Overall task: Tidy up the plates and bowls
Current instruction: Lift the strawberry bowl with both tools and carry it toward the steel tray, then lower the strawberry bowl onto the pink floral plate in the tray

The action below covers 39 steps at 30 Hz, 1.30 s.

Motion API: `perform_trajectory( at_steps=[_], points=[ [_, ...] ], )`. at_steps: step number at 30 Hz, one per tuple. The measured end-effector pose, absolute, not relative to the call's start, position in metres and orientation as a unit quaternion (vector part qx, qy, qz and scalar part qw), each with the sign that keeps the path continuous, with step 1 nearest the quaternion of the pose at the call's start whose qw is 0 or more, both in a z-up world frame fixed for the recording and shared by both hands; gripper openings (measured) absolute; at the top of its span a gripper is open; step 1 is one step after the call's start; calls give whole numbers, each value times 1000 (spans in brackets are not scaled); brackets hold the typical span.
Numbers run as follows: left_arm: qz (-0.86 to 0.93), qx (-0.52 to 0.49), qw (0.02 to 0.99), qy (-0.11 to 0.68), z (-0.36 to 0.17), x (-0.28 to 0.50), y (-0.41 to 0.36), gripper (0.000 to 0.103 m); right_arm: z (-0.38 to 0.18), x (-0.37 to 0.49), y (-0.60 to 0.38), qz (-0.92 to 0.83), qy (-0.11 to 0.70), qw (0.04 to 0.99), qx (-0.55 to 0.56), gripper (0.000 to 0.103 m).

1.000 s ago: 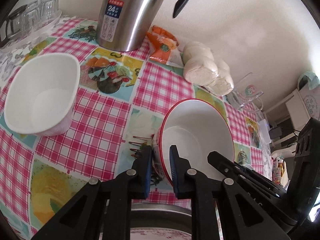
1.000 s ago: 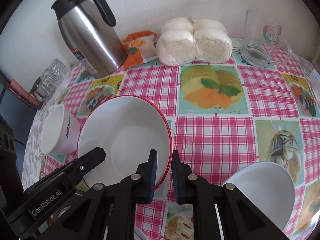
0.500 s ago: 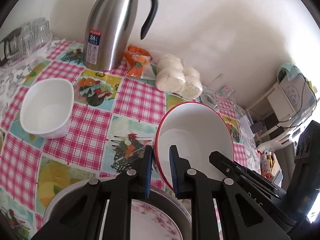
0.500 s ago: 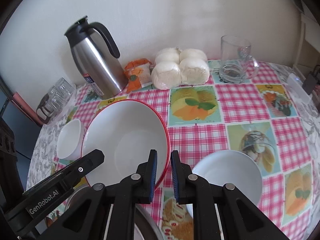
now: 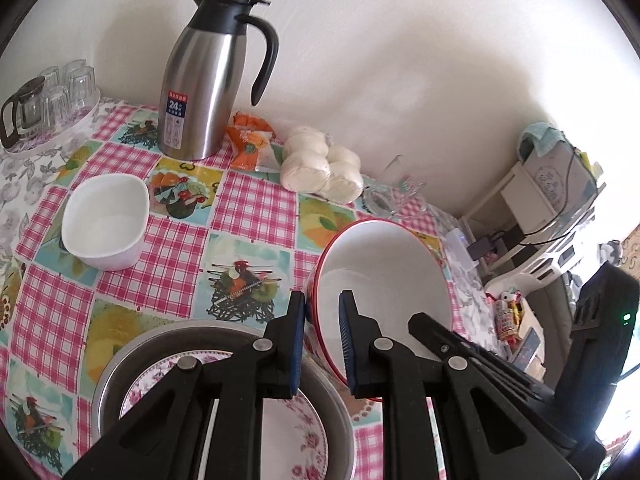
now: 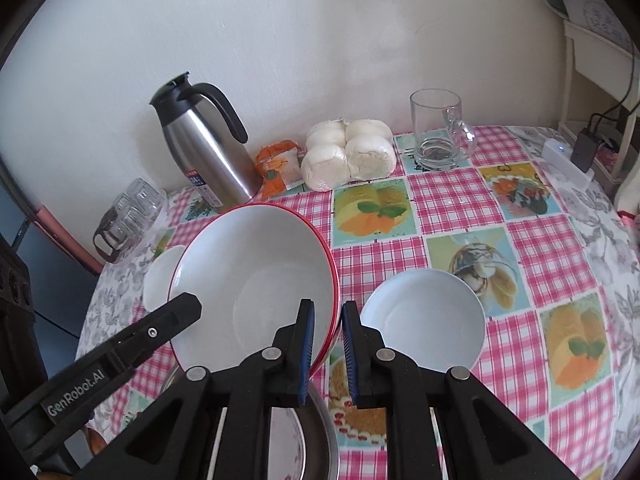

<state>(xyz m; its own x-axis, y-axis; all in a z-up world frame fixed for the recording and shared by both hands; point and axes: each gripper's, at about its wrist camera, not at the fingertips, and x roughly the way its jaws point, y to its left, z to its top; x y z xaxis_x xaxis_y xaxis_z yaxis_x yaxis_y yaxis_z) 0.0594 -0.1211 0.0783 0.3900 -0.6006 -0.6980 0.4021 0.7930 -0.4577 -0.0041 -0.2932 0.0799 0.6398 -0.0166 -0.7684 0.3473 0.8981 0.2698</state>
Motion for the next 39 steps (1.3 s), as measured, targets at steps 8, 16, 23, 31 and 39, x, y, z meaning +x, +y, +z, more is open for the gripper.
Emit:
perform_trajectory(
  at_steps=[8, 16, 23, 31, 39],
  points=[
    [-300, -102, 834, 453, 88, 41, -106, 17, 89, -24, -281, -98, 399, 886, 214, 15],
    [-289, -107, 832, 462, 79, 26, -82, 17, 81, -38, -263, -87, 400, 884, 228, 15],
    [-278, -118, 823, 481, 63, 19, -60, 17, 67, -45, -248, -76, 406, 880, 234, 15],
    [-264, -112, 821, 494, 51, 10, -47, 17, 50, -56, -236, -64, 407, 874, 258, 15],
    [-247, -94, 816, 515, 35, 5, -43, 17, 38, -61, -226, -63, 410, 874, 252, 16]
  ],
)
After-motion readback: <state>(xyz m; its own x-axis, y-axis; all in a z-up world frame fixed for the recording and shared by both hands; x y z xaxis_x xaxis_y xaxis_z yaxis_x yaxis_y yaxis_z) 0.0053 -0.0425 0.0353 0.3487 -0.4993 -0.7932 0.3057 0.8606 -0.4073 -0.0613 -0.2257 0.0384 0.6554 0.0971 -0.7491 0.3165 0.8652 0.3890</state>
